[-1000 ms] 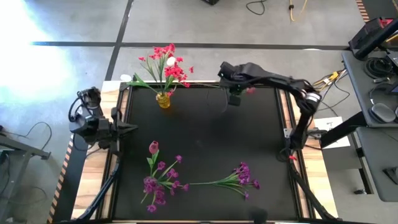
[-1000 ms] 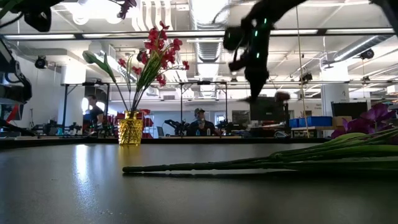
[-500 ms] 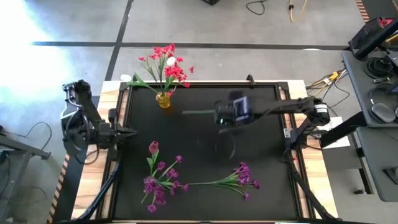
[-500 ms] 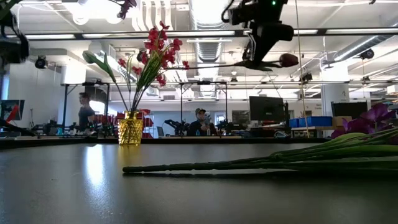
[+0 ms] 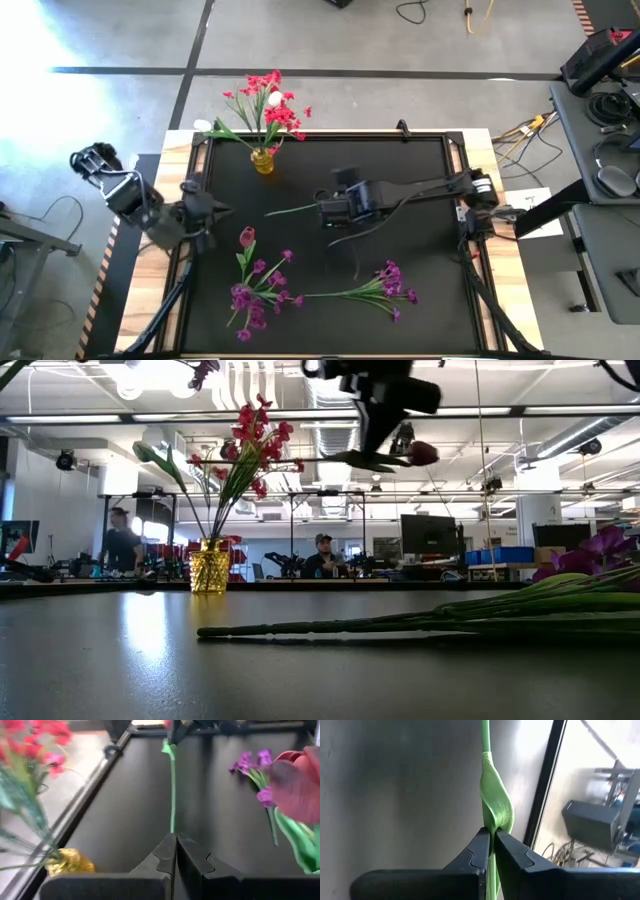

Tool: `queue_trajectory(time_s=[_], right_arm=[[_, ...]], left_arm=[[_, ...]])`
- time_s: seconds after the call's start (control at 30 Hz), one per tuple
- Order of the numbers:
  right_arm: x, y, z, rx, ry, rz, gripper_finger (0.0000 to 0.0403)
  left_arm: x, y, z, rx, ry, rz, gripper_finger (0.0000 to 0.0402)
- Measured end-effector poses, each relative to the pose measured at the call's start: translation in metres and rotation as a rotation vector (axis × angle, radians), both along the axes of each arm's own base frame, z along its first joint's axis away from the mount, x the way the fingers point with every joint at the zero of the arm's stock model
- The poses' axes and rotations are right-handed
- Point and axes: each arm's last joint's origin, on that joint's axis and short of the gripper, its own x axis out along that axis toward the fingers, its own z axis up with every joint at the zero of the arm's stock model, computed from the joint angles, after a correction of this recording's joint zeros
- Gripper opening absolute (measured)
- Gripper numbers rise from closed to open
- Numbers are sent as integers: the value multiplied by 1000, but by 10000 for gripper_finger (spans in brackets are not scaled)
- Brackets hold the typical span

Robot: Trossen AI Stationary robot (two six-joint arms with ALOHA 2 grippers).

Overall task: Sort flowers into vase by color
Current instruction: Put the red tulip into the violet vase

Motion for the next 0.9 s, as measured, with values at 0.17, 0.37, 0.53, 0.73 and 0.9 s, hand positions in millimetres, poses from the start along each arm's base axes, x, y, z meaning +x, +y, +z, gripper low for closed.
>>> queue_trajectory(time_s=[0.17, 0.37, 0.53, 0.73, 0.9], right_arm=[[22, 3, 9, -12, -31, 60, 18], [34, 7, 23, -26, -86, 110, 18], [39, 7, 31, -34, -132, 141, 18], [41, 7, 32, -35, -143, 146, 18], [41, 8, 32, -35, -147, 147, 18]], left_arm=[[20, 11, 7, 4, 62, -55, 0], [46, 27, 5, 0, 177, -80, 19], [77, 33, -1, 26, 272, -114, 67], [114, 35, 5, 26, 327, -161, 130], [140, 37, 14, 35, 378, -170, 156]])
